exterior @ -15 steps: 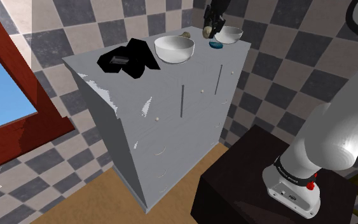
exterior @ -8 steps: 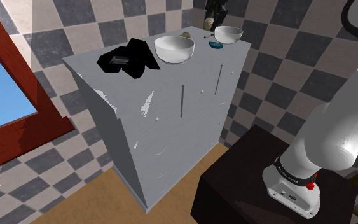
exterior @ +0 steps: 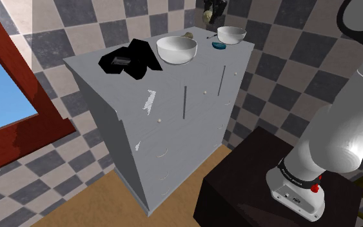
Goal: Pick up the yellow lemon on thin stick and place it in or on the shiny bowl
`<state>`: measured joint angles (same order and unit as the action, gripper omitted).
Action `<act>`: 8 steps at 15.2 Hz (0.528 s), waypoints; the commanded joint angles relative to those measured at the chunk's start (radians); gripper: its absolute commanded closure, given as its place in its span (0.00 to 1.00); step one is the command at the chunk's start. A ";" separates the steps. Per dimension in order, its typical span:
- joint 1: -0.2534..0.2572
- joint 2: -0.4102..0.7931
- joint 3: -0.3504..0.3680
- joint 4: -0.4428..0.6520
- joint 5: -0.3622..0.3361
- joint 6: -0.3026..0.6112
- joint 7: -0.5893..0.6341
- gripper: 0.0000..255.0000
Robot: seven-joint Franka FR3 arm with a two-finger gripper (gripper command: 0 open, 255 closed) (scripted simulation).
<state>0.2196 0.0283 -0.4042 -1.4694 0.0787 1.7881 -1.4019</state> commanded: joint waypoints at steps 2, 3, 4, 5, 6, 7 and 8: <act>0.031 0.028 0.029 0.034 -0.009 -0.005 0.064 1.00; 0.041 0.041 0.038 0.052 -0.011 -0.009 0.084 1.00; 0.051 0.055 0.047 0.071 -0.012 -0.014 0.104 1.00; 0.061 0.071 0.055 0.092 -0.013 -0.019 0.124 1.00; 0.070 0.088 0.063 0.115 -0.014 -0.025 0.143 1.00; 0.080 0.106 0.070 0.140 -0.014 -0.033 0.162 1.00; 0.089 0.126 0.077 0.168 -0.014 -0.041 0.180 1.00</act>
<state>0.3003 0.1302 -0.3342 -1.3361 0.0630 1.7576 -1.2417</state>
